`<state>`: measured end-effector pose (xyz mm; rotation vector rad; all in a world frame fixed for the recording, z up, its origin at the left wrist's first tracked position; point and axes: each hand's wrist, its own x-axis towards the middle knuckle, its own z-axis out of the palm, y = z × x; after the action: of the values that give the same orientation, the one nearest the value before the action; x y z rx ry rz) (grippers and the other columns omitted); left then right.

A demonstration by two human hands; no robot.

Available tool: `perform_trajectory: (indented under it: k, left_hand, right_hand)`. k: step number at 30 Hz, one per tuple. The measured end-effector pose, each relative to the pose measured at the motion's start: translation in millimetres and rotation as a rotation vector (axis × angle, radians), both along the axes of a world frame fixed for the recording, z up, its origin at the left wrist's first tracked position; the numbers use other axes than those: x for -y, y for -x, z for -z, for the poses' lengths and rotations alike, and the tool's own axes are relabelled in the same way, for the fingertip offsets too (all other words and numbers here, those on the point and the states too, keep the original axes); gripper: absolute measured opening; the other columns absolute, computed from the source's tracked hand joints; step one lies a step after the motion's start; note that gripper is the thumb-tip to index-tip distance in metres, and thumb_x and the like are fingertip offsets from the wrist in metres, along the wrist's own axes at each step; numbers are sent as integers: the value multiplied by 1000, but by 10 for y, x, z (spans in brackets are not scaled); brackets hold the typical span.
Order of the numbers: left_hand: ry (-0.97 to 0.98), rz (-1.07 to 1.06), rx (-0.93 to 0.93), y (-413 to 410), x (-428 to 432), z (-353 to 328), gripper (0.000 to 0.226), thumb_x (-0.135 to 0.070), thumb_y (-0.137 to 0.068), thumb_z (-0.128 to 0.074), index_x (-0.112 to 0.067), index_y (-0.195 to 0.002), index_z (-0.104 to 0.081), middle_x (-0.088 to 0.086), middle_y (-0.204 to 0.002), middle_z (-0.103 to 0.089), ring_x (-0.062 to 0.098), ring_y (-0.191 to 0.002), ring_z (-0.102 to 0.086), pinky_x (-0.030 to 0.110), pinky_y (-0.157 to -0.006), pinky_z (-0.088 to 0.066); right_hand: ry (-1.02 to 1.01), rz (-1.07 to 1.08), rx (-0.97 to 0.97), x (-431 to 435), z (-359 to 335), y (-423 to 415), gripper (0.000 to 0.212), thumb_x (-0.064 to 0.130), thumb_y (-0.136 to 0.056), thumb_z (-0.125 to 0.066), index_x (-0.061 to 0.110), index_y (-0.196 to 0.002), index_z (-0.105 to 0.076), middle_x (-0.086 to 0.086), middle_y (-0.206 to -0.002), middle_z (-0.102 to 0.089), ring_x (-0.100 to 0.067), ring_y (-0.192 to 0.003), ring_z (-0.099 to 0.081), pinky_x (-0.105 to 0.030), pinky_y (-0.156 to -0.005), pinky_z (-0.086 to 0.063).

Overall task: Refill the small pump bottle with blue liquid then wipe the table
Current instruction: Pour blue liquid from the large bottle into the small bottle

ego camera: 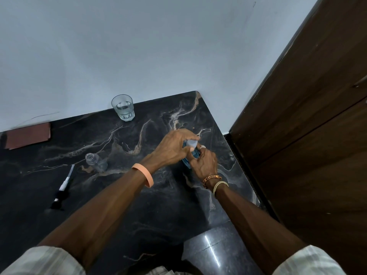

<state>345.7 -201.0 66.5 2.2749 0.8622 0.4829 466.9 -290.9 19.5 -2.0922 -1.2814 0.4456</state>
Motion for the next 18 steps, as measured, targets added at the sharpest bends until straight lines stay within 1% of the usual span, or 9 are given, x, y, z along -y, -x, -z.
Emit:
perform_trajectory:
  k: [3,6,7,9,11,12,15,16,18]
  left_hand:
    - [-20,-78,1,-22,-11,-3,42,-26,-76,-82,-24,-116,-69,-4,-117,-67,7,-104,-58,35,-98,-50]
    - [1,-1,-36,-12,-5,16,65,-35,-76,-81,-25,-136,-57,-2,-139,-56,11,-128,-48,31,-113,-33]
    - [7,27,-41,-5,2,17,64,-32,-79,-78,-24,-138,-56,-1,-142,-55,12,-130,-47,32,-114,-31]
    - [-10,21,-25,1,-6,48,49,-25,-82,-75,-22,-130,-63,1,-130,-64,14,-120,-56,38,-109,-43]
    - [-28,-49,-22,-10,-21,59,46,-29,-79,-79,-22,-123,-66,-1,-121,-68,12,-109,-60,41,-101,-49]
    - [-31,-64,-36,-16,-23,57,51,-34,-78,-80,-24,-125,-65,-2,-124,-66,12,-113,-58,41,-104,-48]
    - [-21,14,-83,-3,-13,83,68,-45,-81,-76,-27,-142,-52,-3,-150,-46,13,-138,-39,37,-118,-27]
    - [-21,27,-66,6,-5,86,64,-42,-84,-73,-26,-142,-52,-2,-151,-47,13,-138,-39,38,-118,-26]
    - [-41,3,-17,17,-16,103,48,-34,-88,-71,-23,-133,-61,1,-137,-60,14,-127,-52,41,-113,-39]
  right_hand:
    - [17,2,-6,-5,3,7,36,53,-89,-56,22,-102,-67,-5,-80,-70,-27,-73,-65,-40,-66,-54]
    - [-57,-25,13,8,-10,-2,37,47,-86,-50,22,-106,-68,-7,-89,-72,-31,-80,-66,-40,-70,-52]
    - [-60,-29,18,8,-8,-3,40,50,-86,-46,22,-104,-68,-7,-86,-72,-32,-78,-66,-39,-68,-52]
    - [-9,-16,29,1,13,7,43,57,-89,-48,20,-98,-67,-6,-77,-69,-29,-71,-64,-39,-64,-51]
    - [36,-1,14,-10,29,7,41,55,-89,-53,18,-100,-67,-6,-81,-70,-27,-73,-64,-39,-66,-52]
    - [27,-2,3,-5,24,4,39,52,-89,-54,18,-103,-67,-5,-85,-71,-26,-76,-65,-38,-68,-53]
    - [-60,-38,4,2,-10,-4,37,45,-85,-49,22,-109,-67,-4,-89,-73,-27,-78,-66,-35,-69,-51]
    - [-56,-38,8,4,-15,-4,35,46,-88,-50,22,-107,-67,-3,-85,-71,-27,-74,-64,-34,-66,-50]
    - [-7,-20,29,-1,-11,7,36,53,-92,-52,21,-100,-66,-2,-73,-64,-24,-64,-59,-34,-60,-46]
